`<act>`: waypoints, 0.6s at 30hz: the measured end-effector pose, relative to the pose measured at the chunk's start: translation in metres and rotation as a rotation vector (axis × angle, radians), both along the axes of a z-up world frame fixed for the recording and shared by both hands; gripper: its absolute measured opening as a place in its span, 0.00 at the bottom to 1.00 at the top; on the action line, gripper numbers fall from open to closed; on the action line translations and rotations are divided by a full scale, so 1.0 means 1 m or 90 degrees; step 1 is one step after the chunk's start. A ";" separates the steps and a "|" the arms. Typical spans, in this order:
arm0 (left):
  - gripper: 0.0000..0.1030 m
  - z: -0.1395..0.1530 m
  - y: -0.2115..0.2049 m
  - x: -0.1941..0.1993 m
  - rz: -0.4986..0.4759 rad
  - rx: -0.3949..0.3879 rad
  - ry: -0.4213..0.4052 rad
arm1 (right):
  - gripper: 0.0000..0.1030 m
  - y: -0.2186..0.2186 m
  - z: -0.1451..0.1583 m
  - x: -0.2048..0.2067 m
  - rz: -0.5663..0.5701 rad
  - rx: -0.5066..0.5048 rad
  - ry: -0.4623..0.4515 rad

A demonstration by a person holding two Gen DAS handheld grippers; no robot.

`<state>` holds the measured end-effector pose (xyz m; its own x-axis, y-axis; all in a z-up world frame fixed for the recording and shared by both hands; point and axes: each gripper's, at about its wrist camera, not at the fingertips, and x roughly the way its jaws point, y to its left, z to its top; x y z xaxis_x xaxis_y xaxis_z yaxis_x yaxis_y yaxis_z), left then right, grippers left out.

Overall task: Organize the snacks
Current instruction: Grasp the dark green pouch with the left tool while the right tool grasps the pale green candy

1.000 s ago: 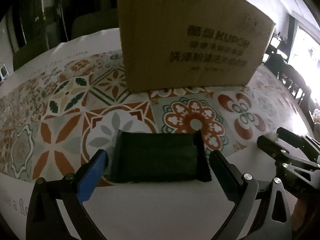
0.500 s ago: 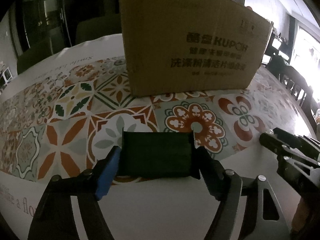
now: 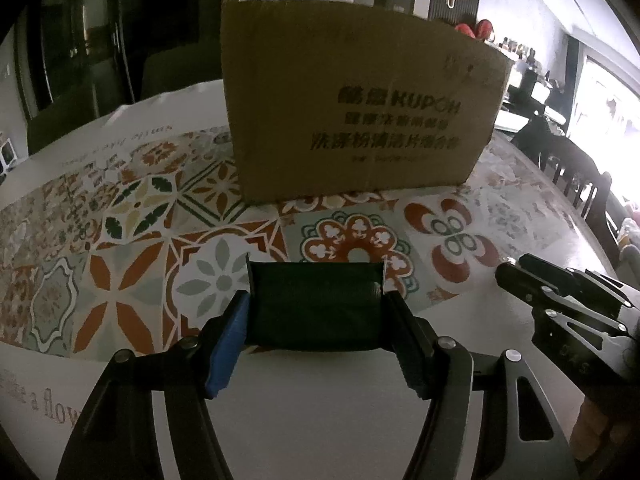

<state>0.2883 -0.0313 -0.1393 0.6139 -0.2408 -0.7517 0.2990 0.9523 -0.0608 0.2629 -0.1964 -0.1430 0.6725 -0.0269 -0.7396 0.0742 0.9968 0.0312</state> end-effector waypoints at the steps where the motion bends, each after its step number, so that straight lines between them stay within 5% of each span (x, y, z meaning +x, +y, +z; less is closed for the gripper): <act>1: 0.64 0.001 0.000 0.000 0.000 -0.001 -0.002 | 0.28 0.000 0.002 -0.001 0.001 0.001 -0.002; 18: 0.64 0.047 0.000 -0.025 0.011 -0.012 -0.068 | 0.28 0.002 0.041 -0.021 0.028 0.017 -0.064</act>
<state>0.2632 -0.0312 -0.0924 0.6946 -0.2426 -0.6772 0.2881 0.9564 -0.0471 0.2415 -0.1943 -0.1016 0.7437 0.0229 -0.6681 0.0255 0.9977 0.0627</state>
